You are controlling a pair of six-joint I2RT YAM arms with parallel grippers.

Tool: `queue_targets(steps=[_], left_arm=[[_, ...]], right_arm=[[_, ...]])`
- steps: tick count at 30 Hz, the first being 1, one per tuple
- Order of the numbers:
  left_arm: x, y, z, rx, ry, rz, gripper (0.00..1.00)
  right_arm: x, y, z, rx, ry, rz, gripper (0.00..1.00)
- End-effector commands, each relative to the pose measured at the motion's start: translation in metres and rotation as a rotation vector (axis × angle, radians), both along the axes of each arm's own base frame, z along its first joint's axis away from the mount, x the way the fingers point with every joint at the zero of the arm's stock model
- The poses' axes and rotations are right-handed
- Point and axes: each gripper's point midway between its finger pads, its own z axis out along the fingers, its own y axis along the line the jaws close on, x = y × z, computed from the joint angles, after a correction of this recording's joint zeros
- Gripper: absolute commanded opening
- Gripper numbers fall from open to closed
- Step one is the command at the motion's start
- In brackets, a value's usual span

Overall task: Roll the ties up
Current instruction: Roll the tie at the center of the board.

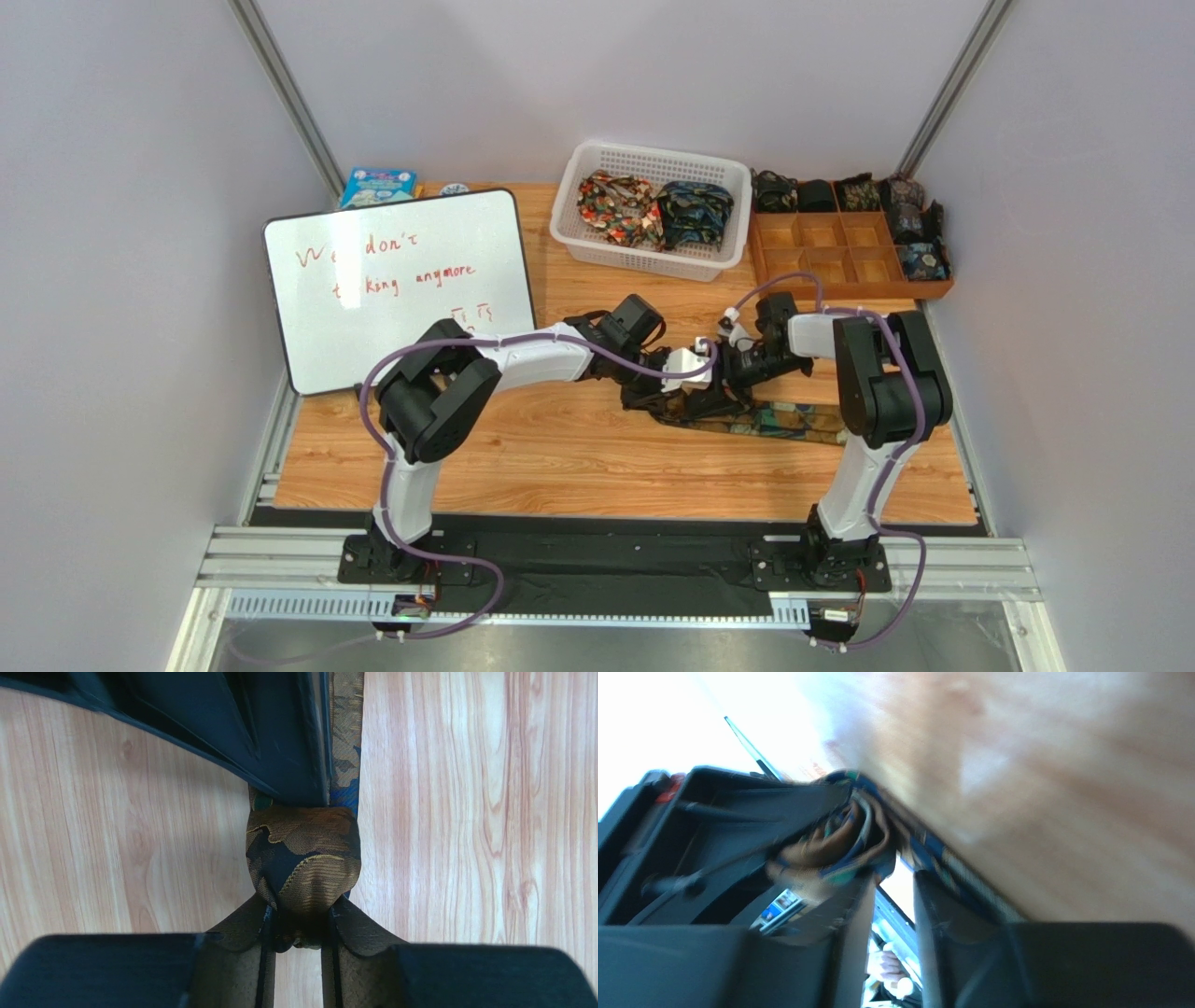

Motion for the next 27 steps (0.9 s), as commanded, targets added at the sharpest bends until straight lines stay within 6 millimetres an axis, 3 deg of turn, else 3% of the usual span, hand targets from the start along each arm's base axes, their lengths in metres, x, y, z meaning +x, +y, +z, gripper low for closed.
queue_targets(steps=[1, 6, 15, 16, 19, 20, 22, 27], left_arm=[[-0.011, 0.03, -0.009, 0.1, -0.028, -0.042, 0.15], [-0.009, 0.032, -0.012, 0.118, -0.035, -0.044, 0.15], [-0.003, 0.03, -0.009, 0.126, -0.043, -0.033, 0.22], [-0.003, 0.028, -0.008, 0.125, -0.043, -0.033, 0.22], [-0.003, 0.027, -0.008, 0.125, -0.038, -0.034, 0.24], [-0.003, 0.028, -0.008, 0.129, -0.036, -0.035, 0.26], [0.0, 0.028, -0.003, 0.118, -0.041, -0.035, 0.31], [0.004, 0.026, 0.018, 0.055, -0.005, -0.024, 0.61]], right_arm=[[0.017, -0.005, 0.035, 0.009, -0.153, -0.002, 0.41], [0.026, 0.004, 0.052, 0.043, -0.19, -0.014, 0.48], [0.011, 0.024, 0.035, 0.016, -0.15, 0.049, 0.46], [0.009, 0.024, 0.032, 0.01, -0.14, 0.053, 0.44], [0.006, 0.02, 0.023, -0.015, -0.128, 0.081, 0.19], [0.009, 0.018, 0.019, -0.032, -0.127, 0.087, 0.03], [0.009, 0.013, 0.013, -0.058, -0.13, 0.096, 0.0], [0.007, -0.001, -0.008, -0.103, -0.101, 0.097, 0.0]])
